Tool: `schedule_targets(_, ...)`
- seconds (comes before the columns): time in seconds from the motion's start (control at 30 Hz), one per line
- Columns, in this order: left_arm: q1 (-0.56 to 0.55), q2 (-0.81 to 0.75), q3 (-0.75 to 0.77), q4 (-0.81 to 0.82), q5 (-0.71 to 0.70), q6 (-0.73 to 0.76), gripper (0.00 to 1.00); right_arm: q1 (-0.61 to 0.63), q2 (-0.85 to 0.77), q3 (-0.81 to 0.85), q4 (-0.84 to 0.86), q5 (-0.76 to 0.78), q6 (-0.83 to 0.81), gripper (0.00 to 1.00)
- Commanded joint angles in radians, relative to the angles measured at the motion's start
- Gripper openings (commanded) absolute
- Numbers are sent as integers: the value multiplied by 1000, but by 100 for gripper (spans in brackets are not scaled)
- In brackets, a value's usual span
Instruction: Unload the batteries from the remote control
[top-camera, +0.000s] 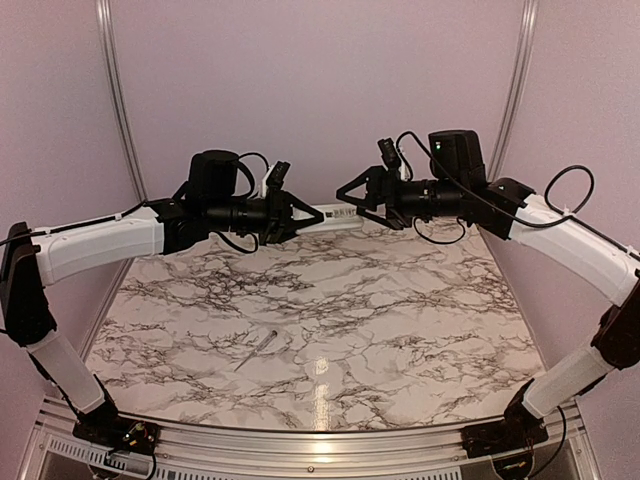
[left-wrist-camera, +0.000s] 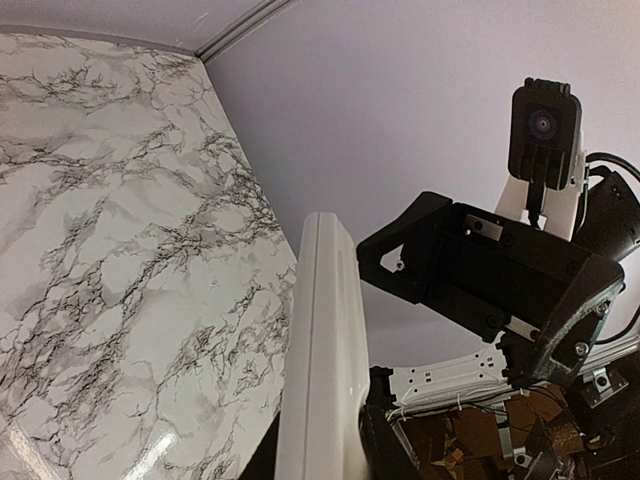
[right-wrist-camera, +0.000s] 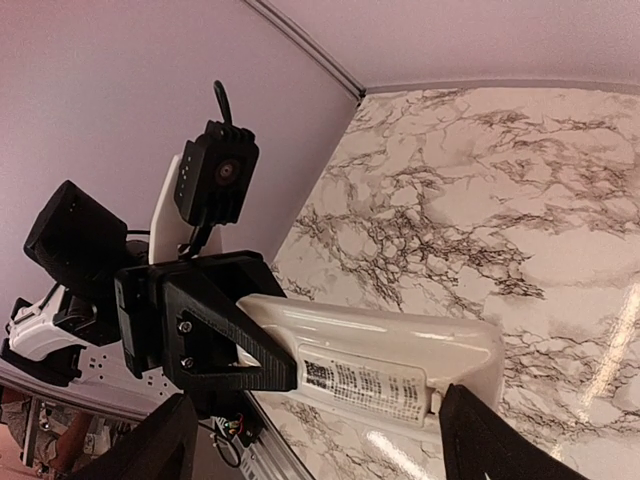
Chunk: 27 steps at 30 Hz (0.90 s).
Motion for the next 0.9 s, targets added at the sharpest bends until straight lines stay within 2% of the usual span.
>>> schedule_targets(0.0, -13, -34, 20, 76, 27, 15, 0, 9, 27, 18, -20, 20, -1, 82)
schedule_targets(0.87, -34, -11, 74, 122, 45, 77, 0, 12, 71, 26, -100, 23, -13, 81)
